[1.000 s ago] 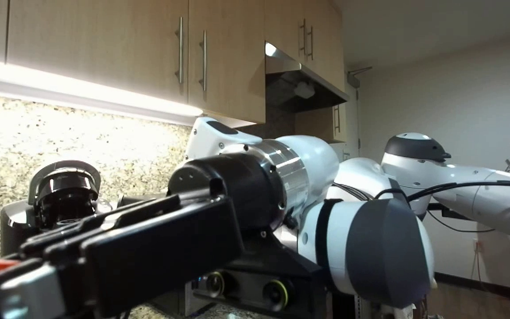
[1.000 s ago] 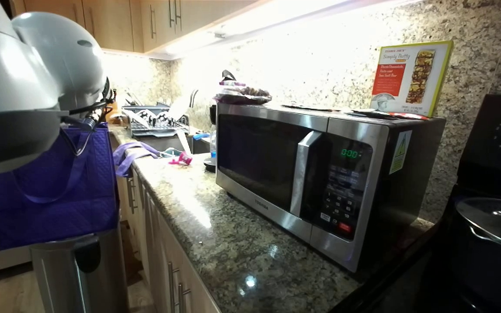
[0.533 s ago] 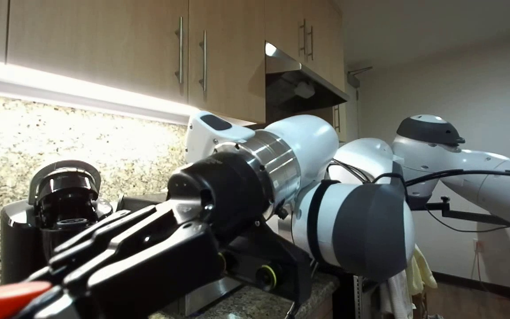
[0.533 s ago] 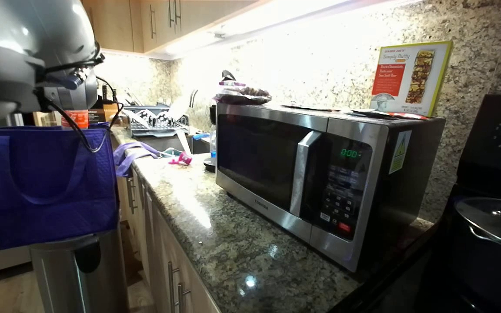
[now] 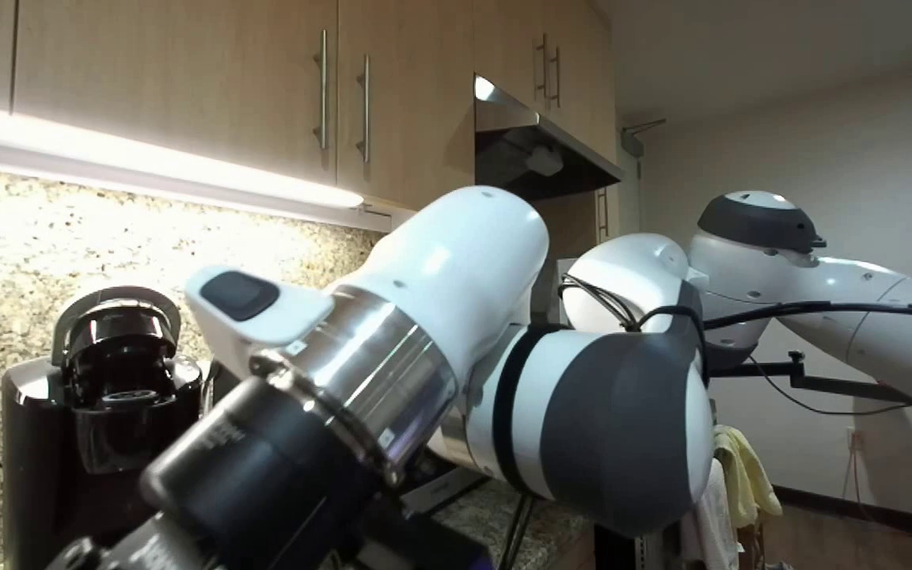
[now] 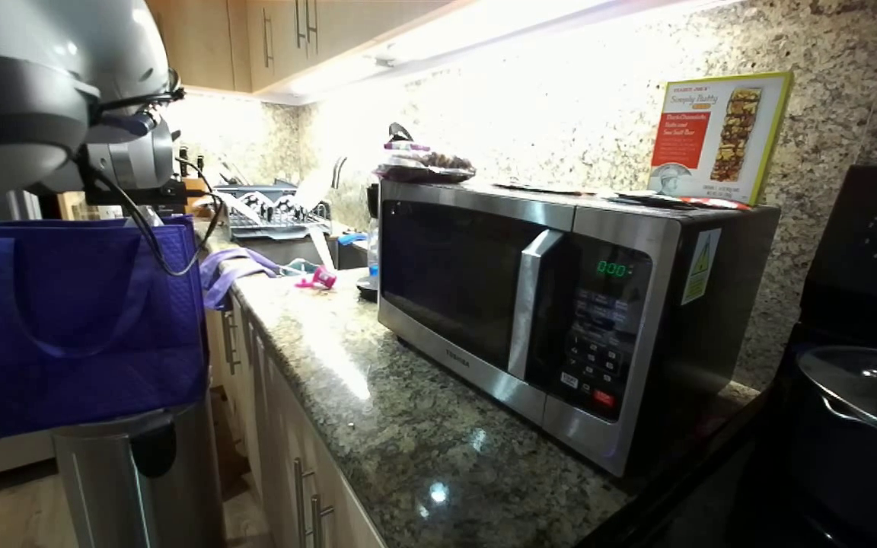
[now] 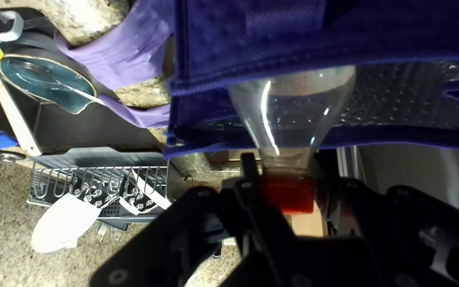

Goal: Place the coca-cola bottle in the blue bag

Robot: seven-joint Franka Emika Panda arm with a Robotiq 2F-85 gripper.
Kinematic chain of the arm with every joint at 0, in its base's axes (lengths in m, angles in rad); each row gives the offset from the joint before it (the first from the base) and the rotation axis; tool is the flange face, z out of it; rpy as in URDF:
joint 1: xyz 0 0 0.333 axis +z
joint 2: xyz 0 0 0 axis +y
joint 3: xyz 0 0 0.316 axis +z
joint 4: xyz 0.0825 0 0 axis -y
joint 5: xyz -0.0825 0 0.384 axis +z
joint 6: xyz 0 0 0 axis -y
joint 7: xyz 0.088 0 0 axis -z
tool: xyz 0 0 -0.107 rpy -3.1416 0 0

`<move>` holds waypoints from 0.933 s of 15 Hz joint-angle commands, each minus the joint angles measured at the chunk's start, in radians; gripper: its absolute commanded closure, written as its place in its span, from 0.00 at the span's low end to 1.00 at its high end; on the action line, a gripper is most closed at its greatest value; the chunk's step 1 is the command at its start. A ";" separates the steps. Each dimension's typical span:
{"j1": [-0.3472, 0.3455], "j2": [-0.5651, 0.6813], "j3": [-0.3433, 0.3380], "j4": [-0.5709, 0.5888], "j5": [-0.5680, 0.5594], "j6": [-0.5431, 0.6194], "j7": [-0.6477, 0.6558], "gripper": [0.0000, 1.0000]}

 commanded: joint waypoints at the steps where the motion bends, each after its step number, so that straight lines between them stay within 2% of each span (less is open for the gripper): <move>1: 0.114 0.049 -0.058 0.103 0.086 -0.042 -0.071 0.85; 2: 0.068 0.002 -0.011 0.072 0.031 -0.097 -0.044 0.85; 3: 0.086 0.004 -0.019 0.087 0.036 -0.111 -0.037 0.70; 4: 0.089 0.012 -0.021 0.088 0.032 -0.121 -0.015 0.39; 5: 0.087 0.017 -0.024 0.090 0.021 -0.117 0.001 0.38; 9: 0.073 0.040 -0.030 0.082 0.002 -0.097 0.051 0.14; 11: 0.073 0.079 -0.040 0.086 -0.026 -0.079 0.128 0.02; 14: 0.053 0.205 -0.044 0.073 -0.036 -0.049 0.274 0.00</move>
